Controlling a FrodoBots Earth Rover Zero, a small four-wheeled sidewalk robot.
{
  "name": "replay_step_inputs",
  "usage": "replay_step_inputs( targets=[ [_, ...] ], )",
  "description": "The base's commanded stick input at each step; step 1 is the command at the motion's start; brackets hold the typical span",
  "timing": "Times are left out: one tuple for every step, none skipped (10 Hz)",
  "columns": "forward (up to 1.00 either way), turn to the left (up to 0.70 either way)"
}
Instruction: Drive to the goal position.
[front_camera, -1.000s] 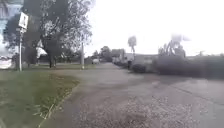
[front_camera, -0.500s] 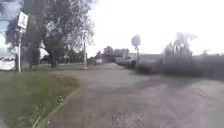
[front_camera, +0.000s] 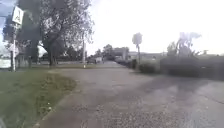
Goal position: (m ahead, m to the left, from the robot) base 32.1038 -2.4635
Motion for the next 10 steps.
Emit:
replay_step_inputs(
  targets=[
    [0.7,0.0],
    [0.7,0.0],
    [0.7,0.0],
    [0.7,0.0],
    [0.7,0.0],
    [0.7,0.0],
    [0.7,0.0],
    [0.7,0.0],
    [0.7,0.0],
    [0.7,0.0]
  ],
)
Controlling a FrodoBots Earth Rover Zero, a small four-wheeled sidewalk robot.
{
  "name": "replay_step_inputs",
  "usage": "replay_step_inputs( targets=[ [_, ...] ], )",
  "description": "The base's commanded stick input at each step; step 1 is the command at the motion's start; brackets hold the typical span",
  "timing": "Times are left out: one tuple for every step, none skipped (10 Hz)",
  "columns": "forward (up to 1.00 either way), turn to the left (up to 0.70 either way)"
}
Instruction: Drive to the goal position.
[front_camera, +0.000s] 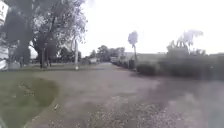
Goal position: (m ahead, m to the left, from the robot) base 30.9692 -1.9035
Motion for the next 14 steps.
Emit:
replay_step_inputs(
  targets=[
    [0.7,0.0],
    [0.7,0.0],
    [0.7,0.0],
    [0.7,0.0],
    [0.7,0.0],
    [0.7,0.0],
    [0.7,0.0],
    [0.7,0.0],
    [0.7,0.0],
    [0.7,0.0],
    [0.7,0.0],
    [0.7,0.0],
    [0.7,0.0],
    [0.7,0.0]
  ],
)
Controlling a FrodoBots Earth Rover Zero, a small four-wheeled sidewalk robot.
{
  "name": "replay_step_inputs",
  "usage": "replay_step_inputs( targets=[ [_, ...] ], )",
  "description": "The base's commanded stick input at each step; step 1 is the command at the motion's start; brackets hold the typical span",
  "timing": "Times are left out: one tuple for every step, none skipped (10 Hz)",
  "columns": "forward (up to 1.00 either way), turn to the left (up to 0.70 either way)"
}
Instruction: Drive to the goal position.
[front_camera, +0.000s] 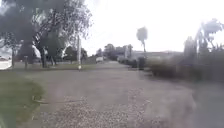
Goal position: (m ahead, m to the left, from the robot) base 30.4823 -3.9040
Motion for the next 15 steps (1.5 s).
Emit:
replay_step_inputs(
  targets=[
    [0.7,0.0],
    [0.7,0.0],
    [0.7,0.0],
    [0.7,0.0],
    [0.7,0.0],
    [0.7,0.0],
    [0.7,0.0],
    [0.7,0.0],
    [0.7,0.0],
    [0.7,0.0],
    [0.7,0.0],
    [0.7,0.0],
    [0.7,0.0],
    [0.7,0.0],
    [0.7,0.0]
  ],
)
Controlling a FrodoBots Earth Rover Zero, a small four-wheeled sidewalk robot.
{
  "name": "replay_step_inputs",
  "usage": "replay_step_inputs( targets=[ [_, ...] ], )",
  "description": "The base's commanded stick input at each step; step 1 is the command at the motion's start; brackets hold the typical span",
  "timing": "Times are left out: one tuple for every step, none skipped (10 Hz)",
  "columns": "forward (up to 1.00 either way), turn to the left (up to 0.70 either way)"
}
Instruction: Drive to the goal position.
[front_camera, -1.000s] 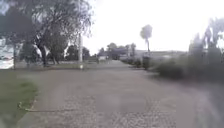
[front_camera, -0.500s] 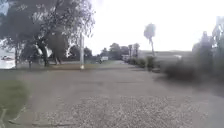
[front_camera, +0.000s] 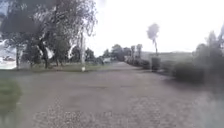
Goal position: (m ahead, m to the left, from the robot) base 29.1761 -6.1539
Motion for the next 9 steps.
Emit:
replay_step_inputs(
  targets=[
    [0.7,0.0],
    [0.7,0.0],
    [0.7,0.0],
    [0.7,0.0],
    [0.7,0.0],
    [0.7,0.0],
    [0.7,0.0],
    [0.7,0.0],
    [0.7,0.0]
  ],
)
